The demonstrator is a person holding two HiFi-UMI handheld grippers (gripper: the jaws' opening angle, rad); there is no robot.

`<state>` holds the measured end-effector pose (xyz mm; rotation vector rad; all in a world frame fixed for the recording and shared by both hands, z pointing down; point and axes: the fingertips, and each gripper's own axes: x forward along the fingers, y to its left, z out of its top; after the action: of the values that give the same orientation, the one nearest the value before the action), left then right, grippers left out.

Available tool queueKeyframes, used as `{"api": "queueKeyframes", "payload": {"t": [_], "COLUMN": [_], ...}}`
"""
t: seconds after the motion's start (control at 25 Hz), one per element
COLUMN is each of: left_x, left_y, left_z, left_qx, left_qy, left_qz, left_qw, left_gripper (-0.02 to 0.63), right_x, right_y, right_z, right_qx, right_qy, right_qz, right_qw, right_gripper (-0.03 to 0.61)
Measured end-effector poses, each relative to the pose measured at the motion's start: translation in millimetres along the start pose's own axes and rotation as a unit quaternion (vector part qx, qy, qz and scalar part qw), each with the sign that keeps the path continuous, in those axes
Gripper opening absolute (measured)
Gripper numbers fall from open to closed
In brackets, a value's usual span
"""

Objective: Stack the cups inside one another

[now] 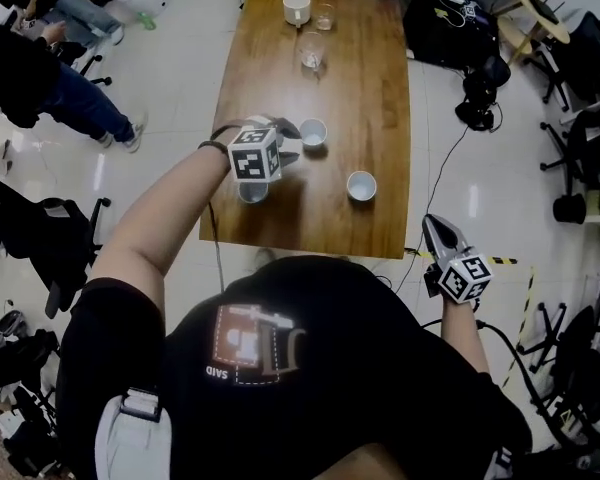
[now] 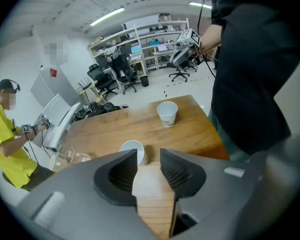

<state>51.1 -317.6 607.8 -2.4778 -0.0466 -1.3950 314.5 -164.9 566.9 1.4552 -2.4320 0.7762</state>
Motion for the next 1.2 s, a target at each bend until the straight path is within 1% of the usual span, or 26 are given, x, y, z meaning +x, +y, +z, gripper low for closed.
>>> {"api": "queueKeyframes", "payload": {"t": [0.12,0.24,0.36,0.48,0.72,0.84,0.88,1.08,1.2], "left_x": [24,45,61,72,85,91,93,96,95], "left_y": [6,8,8,8,9,10,11,15,12], "left_z": [-5,-16,-23,-28,-39,-42,-42,-40,-39], "left_qx": [0.039,0.070,0.090,0.099,0.110,0.113,0.117,0.147,0.157], "left_qy": [0.025,0.055,0.073,0.083,0.100,0.100,0.100,0.094,0.088], "left_qz": [-0.025,-0.052,-0.069,-0.078,-0.075,-0.068,-0.063,-0.037,-0.034], "left_qw": [0.9986,0.9947,0.9908,0.9885,0.9861,0.9862,0.9862,0.9839,0.9830], "left_gripper": [0.121,0.121,0.121,0.121,0.121,0.110,0.101,0.012,0.008], "right_x": [-12,-21,-27,-28,-24,-22,-21,-19,-16], "right_y": [-5,-6,-10,-14,-15,-14,-14,-14,-14], "right_z": [-12,-18,-20,-20,-21,-22,-22,-21,-19], "right_qx": [0.011,0.016,0.022,0.025,0.023,0.019,0.018,0.011,0.007], "right_qy": [0.004,0.008,0.010,0.012,0.019,0.027,0.029,0.036,0.039], "right_qz": [-0.021,-0.035,-0.047,-0.053,-0.054,-0.053,-0.052,-0.050,-0.048], "right_qw": [1.000,0.999,0.999,0.998,0.998,0.998,0.998,0.998,0.998], "right_gripper": [0.014,0.014,0.014,0.014,0.014,0.014,0.014,0.014,0.014]}}
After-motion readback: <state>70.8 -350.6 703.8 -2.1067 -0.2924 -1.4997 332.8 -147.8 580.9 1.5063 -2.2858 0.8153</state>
